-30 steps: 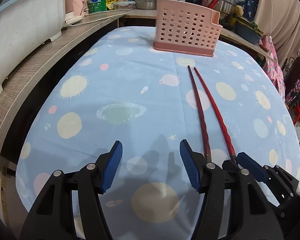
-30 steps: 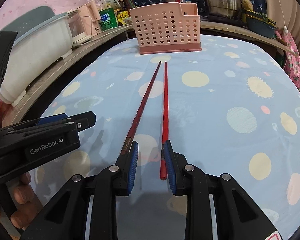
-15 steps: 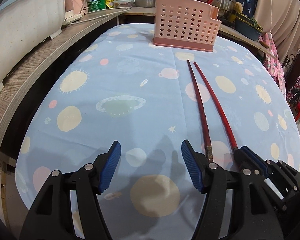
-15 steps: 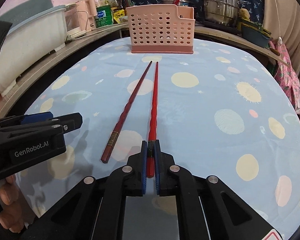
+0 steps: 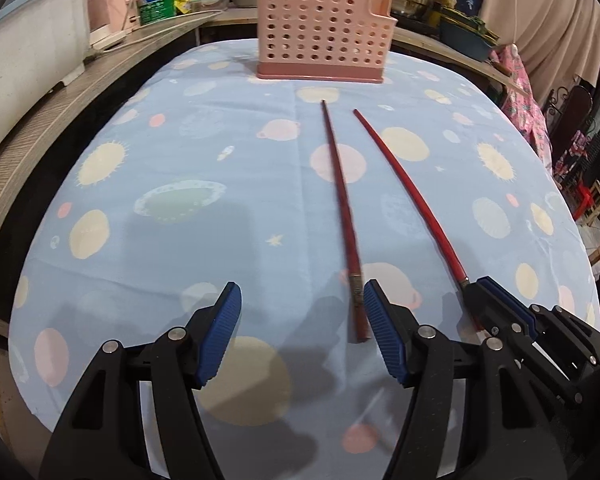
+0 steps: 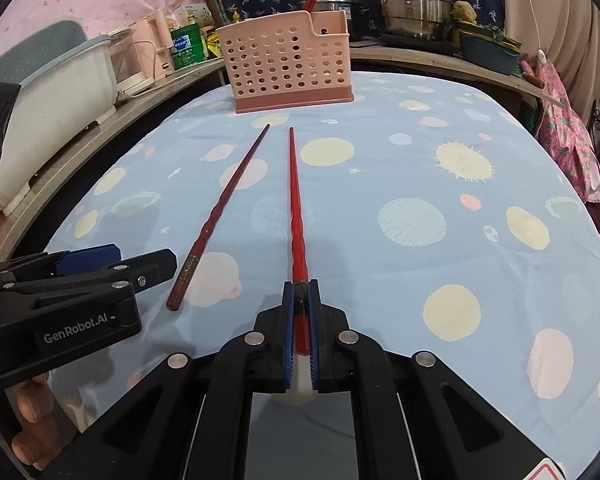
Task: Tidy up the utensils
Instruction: 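Grasp the red chopstick with the right gripper while the left gripper grasps the dark red chopstick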
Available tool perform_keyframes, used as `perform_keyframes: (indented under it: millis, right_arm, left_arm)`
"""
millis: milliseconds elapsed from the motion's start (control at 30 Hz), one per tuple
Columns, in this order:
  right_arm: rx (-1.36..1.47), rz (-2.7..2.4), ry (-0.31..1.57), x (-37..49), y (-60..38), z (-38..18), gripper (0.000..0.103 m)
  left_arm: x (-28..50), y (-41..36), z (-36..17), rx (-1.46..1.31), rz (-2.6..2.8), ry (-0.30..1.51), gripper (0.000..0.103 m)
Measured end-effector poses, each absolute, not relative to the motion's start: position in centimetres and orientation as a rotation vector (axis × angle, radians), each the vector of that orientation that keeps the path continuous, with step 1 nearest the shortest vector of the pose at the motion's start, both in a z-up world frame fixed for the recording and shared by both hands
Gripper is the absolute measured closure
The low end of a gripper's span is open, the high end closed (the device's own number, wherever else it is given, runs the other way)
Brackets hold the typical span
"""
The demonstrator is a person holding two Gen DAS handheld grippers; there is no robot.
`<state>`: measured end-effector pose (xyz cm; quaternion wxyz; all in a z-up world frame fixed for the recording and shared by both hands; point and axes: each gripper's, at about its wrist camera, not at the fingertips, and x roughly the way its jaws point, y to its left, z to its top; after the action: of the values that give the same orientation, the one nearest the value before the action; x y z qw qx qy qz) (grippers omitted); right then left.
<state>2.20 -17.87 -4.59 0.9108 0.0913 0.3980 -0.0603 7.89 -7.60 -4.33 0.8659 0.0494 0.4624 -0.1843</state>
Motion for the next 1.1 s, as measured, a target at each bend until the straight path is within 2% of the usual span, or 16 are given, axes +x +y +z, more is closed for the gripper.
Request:
perform_keyframes:
  millis: [233,433,600,700,867,933,1100]
  right_arm:
    - [0.249,-0.125,0.813,1.3,-19.5,-4.7,0.097]
    - [0.279,-0.098,0.825,1.4,-20.0,-5.0,0.093]
    - [0.287,-0.090,0.821,1.3,-19.8,-5.1,0.092]
    - [0.268,-0.096,0.819,1.4,-19.5,-5.1,0.092]
    - [0.223,-0.122,0.817,1.4,-19.1,-5.1,0.095]
    - [0.227,-0.124,0.818,1.4,-19.1,-5.1,0.095]
    - [0.246,-0.112,0.819,1.3,-19.3,-4.9,0.096]
  left_arm:
    - [7.5,-9.6,-5.3,0.146,-0.403,0.957,0.044]
    - [7.6,-9.4,-5.2,0.150,-0.396,0.945,0.056]
    - [7.5,-9.3,-5.3,0.152,-0.393,0.937,0.059]
    - [7.5,-9.4,-5.3,0.161,-0.388,0.924,0.067]
    - [7.7,-9.0,-5.2,0.159,-0.387,0.924,0.091]
    - [7.8,-8.9,-5.2,0.152,-0.393,0.930,0.096]
    - [7.9,-8.7,-5.0,0.139,-0.405,0.949,0.096]
